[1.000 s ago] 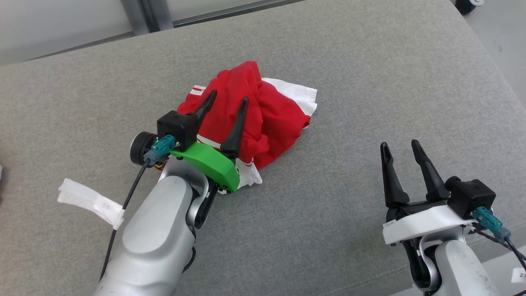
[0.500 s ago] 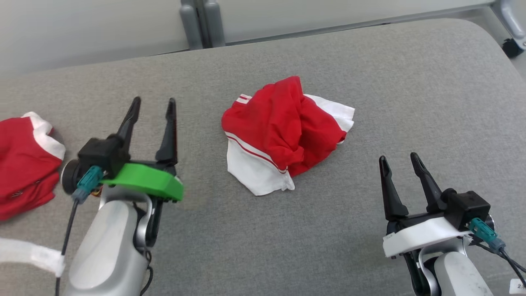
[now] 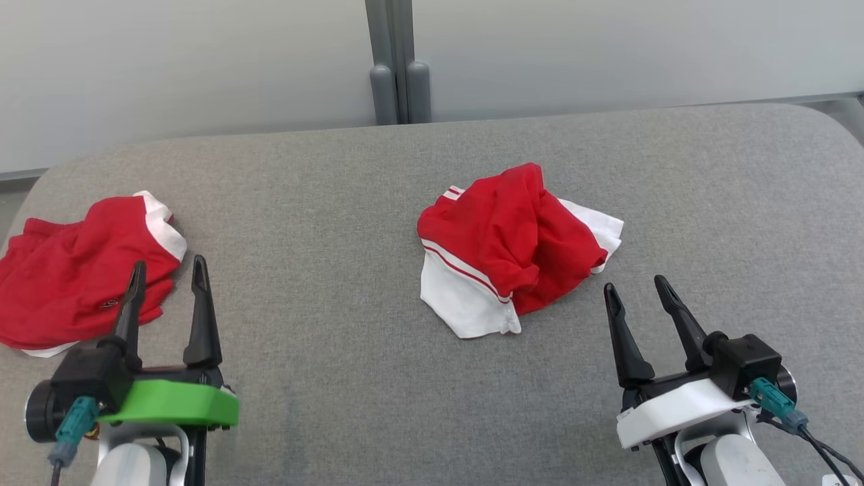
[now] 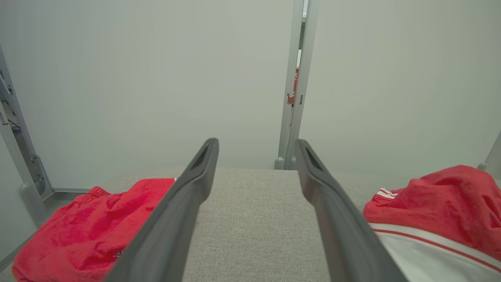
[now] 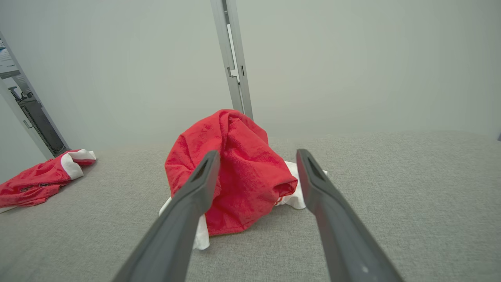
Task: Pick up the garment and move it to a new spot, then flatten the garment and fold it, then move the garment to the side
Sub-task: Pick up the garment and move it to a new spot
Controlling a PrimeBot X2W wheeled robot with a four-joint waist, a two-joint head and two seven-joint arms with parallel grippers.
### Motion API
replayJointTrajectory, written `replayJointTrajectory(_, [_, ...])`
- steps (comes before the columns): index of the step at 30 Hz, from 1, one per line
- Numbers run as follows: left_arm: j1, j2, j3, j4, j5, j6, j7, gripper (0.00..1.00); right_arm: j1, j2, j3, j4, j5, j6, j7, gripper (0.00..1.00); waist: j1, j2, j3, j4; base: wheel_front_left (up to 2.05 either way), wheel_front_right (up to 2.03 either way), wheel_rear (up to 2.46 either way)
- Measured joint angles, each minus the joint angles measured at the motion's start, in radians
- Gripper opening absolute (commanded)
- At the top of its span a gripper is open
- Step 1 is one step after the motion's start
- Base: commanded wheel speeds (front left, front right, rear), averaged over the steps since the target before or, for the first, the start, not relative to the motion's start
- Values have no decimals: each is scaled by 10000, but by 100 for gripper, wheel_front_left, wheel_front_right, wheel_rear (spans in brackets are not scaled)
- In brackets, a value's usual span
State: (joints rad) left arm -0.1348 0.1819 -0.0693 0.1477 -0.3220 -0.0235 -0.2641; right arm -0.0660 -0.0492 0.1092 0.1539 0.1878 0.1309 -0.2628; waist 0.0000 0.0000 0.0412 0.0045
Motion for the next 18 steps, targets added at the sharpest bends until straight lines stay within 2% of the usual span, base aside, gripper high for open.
replayJointTrajectory(7, [1040, -353, 336, -437, 500, -347, 0, 100, 218, -8, 77, 8, -40, 0, 0, 100, 0, 0, -387, 127, 0, 0, 0])
replayJointTrajectory(18, [1592, -642, 731, -334, 989, -706, 0, 100, 461, -94, -73, -211, -100, 0, 0, 100, 0, 0, -566, -17, 0, 0, 0])
